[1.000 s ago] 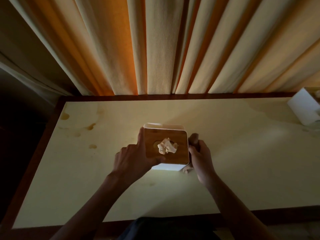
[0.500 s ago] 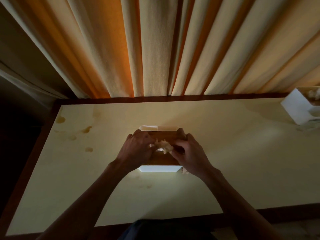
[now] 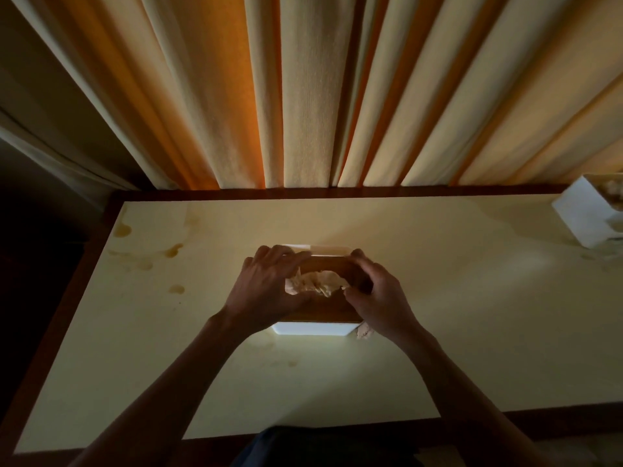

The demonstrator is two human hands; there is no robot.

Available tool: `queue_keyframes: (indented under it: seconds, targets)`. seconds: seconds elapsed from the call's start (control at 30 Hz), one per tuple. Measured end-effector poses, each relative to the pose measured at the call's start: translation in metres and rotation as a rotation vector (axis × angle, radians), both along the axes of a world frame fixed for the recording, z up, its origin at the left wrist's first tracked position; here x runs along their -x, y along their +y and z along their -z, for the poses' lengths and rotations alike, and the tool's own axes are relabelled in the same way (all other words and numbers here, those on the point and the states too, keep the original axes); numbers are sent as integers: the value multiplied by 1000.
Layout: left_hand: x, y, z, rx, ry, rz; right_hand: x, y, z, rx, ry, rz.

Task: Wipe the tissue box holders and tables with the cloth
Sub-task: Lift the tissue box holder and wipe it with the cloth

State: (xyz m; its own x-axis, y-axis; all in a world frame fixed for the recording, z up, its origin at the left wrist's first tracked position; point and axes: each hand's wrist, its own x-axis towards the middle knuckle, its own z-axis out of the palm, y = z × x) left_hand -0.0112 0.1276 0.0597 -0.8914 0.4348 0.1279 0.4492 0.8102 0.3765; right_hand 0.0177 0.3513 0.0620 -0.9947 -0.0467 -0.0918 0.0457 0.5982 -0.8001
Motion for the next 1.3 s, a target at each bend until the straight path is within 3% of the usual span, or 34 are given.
queue_keyframes:
  seconds: [0.13, 0.2, 0.27, 0.37, 0.5, 0.63, 0.87, 1.1, 1.3]
  targets:
    - [0, 22, 2, -1, 16, 166, 5, 14, -1, 673, -298, 464]
    - [2, 23, 7, 9, 37, 227, 7, 21, 0, 823, -375, 601]
    - [3, 15, 11, -36, 60, 223, 5, 24, 2, 733, -335, 592]
    - [6, 1, 18, -82, 106, 140, 6, 16, 3, 500, -91, 460]
    - [5, -1, 30, -129, 93, 109, 13, -6, 16, -59, 316, 164]
    - [4, 1, 39, -214, 86, 94, 3, -19, 32, -344, 386, 0]
    - [4, 2, 37, -259, 84, 108, -58, -23, 33, -384, 390, -27]
    - [3, 3, 38, -247, 66, 74, 12, -25, 31, -390, 378, 107]
    - [3, 2, 39, -270, 32, 60, -42, -24, 41, -415, 473, 92]
